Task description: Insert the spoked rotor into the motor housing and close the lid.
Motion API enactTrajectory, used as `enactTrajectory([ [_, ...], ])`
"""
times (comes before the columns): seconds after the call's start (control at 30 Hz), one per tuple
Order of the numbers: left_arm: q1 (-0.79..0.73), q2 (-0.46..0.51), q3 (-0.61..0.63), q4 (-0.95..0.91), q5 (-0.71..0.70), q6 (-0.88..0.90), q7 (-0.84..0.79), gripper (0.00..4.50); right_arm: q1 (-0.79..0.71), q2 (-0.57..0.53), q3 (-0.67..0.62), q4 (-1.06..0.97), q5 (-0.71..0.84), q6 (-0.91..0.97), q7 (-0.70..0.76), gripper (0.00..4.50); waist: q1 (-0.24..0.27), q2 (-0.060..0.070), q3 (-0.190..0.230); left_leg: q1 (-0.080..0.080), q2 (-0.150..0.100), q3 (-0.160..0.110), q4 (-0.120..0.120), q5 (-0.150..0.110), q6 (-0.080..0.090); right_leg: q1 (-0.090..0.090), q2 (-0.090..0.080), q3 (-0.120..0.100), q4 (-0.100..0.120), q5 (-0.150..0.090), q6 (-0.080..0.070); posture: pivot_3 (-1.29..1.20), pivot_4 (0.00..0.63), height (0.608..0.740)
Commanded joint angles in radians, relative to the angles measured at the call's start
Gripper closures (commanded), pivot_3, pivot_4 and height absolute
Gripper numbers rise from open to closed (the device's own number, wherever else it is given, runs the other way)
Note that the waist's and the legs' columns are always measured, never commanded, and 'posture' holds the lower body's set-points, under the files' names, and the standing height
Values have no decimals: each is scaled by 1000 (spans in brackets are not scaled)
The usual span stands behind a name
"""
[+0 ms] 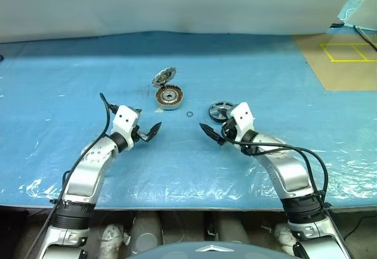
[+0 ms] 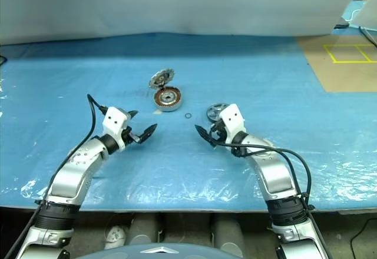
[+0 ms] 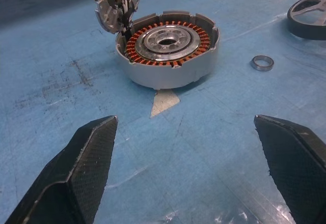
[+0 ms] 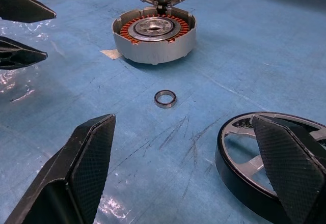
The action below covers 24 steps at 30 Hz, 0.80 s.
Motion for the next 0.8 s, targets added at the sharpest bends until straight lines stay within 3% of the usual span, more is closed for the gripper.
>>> enactTrajectory([
  [0.03, 2, -5, 10, -38, -4, -19, 9, 0, -19, -12, -9, -34, 12, 13, 11, 69, 0, 0, 0, 0, 0, 0, 0, 0, 0, 0, 0, 0, 0, 0, 0, 0, 150, 740],
  [0.27, 16, -13, 7, -43, -2, -26, 15, 0, -198, -89, 79, -91, -6, 153, 107, 69, -4, 0, 0, 0, 0, 0, 0, 0, 0, 0, 0, 0, 1, 0, 0, 0, 150, 740],
  [0.37, 24, -17, 6, -42, 0, -30, 17, 0, -350, -166, 187, -27, -59, 196, 216, 69, -5, 0, 0, 1, 0, 0, 1, 0, 0, 0, 0, 0, 2, 0, 0, 0, 150, 740],
  [0.5, 35, -21, 8, -46, 0, -33, 24, 0, -534, -182, 312, 122, -123, 178, 337, 69, -4, 0, 0, 0, 0, 0, 1, 0, 0, 0, 0, 0, 2, 0, 0, 0, 150, 740],
  [0.63, 59, -27, 19, -48, 3, -59, 40, 0, -702, -117, 429, 326, -187, 110, 457, 69, -4, 0, 0, -1, 0, 0, 2, 0, 0, -1, 0, 0, 2, 0, -1, 0, 150, 740],
  [0.8, 105, -35, 26, -63, 9, -96, 63, 0, -840, 1, 476, 610, -263, -35, 492, 69, -7, 0, 0, -3, 1, 0, 5, 0, 0, -4, 0, 0, 7, -1, -3, 0, 150, 740],
])
